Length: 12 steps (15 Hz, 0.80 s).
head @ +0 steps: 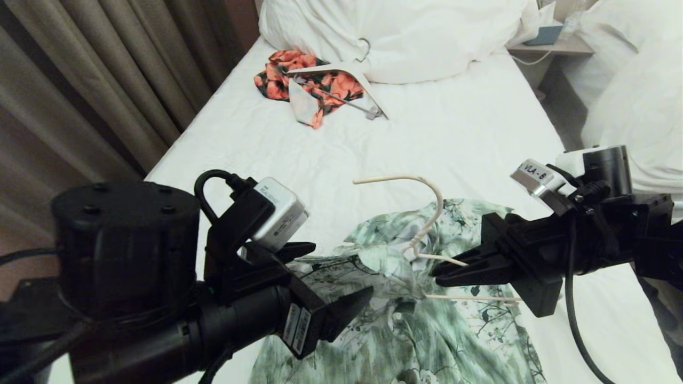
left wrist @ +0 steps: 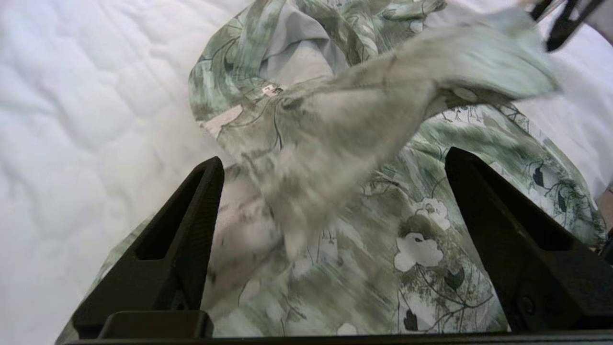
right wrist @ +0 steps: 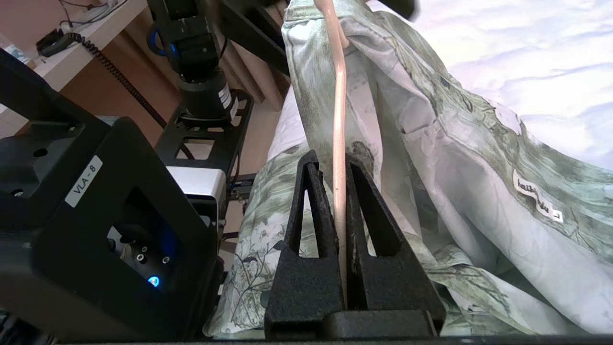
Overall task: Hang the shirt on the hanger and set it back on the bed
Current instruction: Hook the other side of the shirt onto the hanger
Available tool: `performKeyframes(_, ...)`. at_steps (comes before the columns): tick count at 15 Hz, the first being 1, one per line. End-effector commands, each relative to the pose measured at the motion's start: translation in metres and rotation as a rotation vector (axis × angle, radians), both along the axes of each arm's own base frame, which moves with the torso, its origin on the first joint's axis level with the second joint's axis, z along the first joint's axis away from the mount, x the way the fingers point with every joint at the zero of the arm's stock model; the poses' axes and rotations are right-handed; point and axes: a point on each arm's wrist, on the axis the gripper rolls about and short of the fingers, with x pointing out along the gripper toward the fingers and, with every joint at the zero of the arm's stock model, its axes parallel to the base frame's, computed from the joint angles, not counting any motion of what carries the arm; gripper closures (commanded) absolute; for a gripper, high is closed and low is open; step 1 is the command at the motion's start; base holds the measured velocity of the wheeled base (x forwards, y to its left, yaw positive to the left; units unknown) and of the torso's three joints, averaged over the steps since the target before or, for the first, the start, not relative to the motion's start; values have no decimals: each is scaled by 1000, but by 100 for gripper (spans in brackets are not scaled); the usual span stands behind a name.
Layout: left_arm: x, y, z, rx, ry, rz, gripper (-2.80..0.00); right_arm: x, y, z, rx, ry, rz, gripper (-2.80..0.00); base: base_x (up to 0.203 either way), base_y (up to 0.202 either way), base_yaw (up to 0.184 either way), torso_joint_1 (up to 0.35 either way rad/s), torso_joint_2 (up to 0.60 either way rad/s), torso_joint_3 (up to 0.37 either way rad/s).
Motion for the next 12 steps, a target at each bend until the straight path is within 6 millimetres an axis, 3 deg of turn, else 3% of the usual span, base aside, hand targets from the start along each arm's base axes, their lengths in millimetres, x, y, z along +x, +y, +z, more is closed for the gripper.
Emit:
performKeyframes(1,13,-8,-4,17,10,19,-280,-1,0,0,4,-4,7,0,0,0,0,0,0,0)
performKeyframes(4,20,-14,1,14,-7,20,-280,-1,0,-1,2,0,7,0,0,0,0,0,0,0)
performKeyframes(5,20,-14,1,16,-6,20,-193,-1,0,-1,2,0,7,0,0,0,0,0,0,0)
performKeyframes(6,20,-14,1,17,-5,20,0,-1,-1,-1,2,-1,6,0,0,0,0,0,0,0)
performKeyframes(12,20,-17,-5,34,9,13,0,1,-1,2,7,-12,4,0,0,0,0,0,0,0)
